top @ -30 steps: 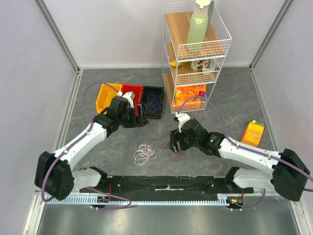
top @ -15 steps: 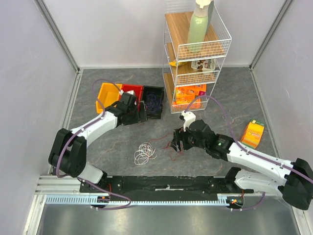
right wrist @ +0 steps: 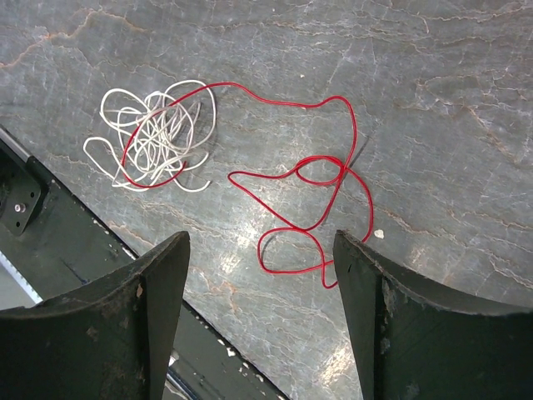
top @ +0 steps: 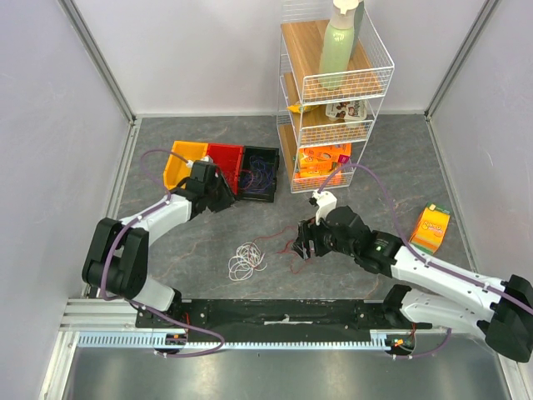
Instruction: Untangle the cables
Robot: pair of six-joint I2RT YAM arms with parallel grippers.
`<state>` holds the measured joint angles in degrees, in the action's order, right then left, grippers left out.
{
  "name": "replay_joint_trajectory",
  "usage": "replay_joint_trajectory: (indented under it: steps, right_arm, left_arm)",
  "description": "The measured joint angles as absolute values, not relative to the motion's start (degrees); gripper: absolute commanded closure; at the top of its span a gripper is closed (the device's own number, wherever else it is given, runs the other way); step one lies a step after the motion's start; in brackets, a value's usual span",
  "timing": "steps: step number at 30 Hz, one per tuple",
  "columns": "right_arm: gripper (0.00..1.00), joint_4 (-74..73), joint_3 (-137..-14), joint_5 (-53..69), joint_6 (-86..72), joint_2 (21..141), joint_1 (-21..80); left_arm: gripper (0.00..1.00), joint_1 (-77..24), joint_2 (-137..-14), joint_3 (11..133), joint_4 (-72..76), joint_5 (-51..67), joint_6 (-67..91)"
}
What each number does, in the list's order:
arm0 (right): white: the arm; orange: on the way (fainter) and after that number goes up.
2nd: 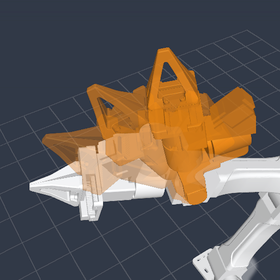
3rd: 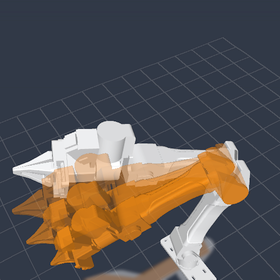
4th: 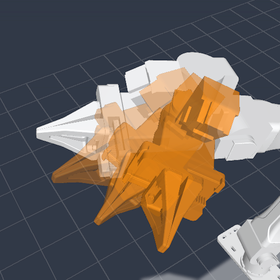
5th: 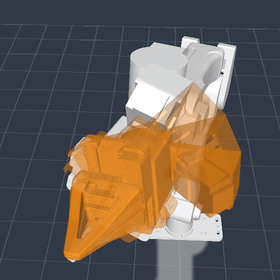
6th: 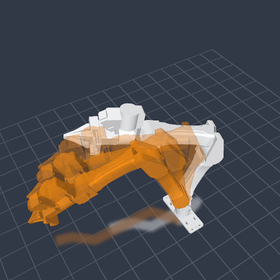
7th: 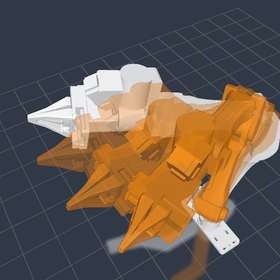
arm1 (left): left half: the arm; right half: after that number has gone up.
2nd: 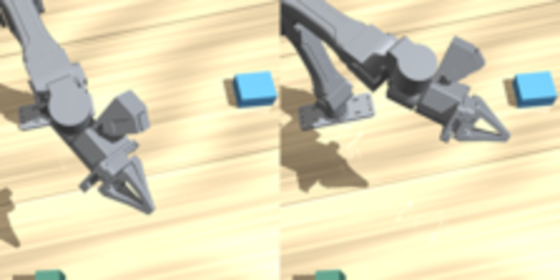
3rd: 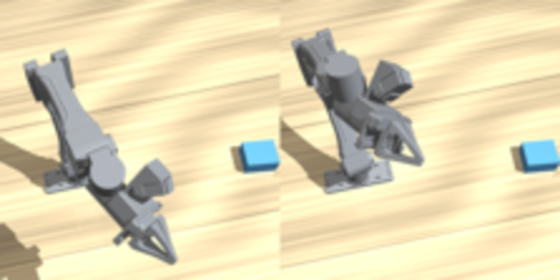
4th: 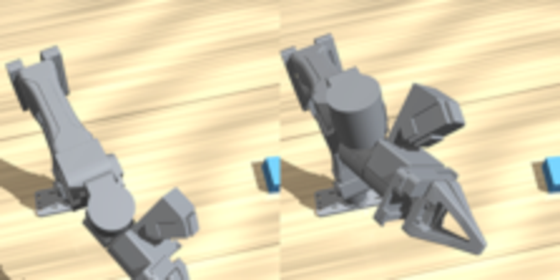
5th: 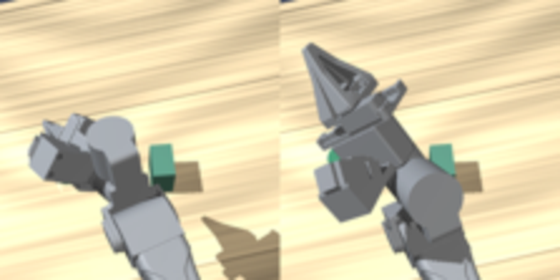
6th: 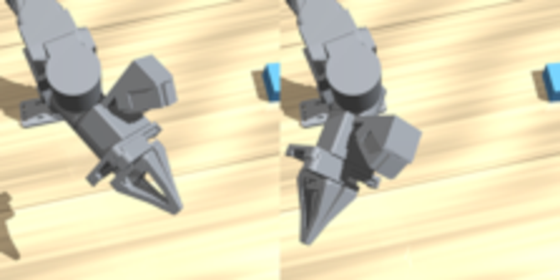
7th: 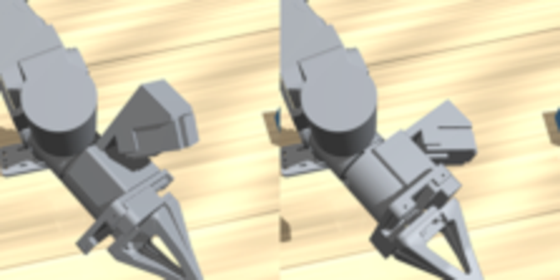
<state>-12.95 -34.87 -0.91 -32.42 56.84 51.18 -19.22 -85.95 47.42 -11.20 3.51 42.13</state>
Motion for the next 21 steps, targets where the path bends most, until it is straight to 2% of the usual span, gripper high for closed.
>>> replay_joint_trajectory:
  steps: [4, 8, 15, 21]
  right_arm:
    - [0.23, -13.0, -34.6, -1.2, -32.4, 56.0, 51.2]
    - [0.23, -13.0, -34.3, -1.4, -32.4, 55.1, 51.2]
    - [0.22, -13.0, -34.3, -1.4, -32.4, 55.1, 51.2]
    - [0.23, -13.2, -34.3, -1.4, -32.4, 54.6, 51.2]
  left_arm:
    - [0.87, -19.2, -85.9, 47.4, -8.4, 3.5, 43.0]
    - [0.98, -19.0, -84.6, 47.5, -8.0, 1.3, 42.8]
    - [0.98, -16.2, -83.6, 53.7, -7.7, -1.6, 39.9]
    - [0.98, -11.3, -93.0, 64.9, -7.1, -1.4, 36.6]
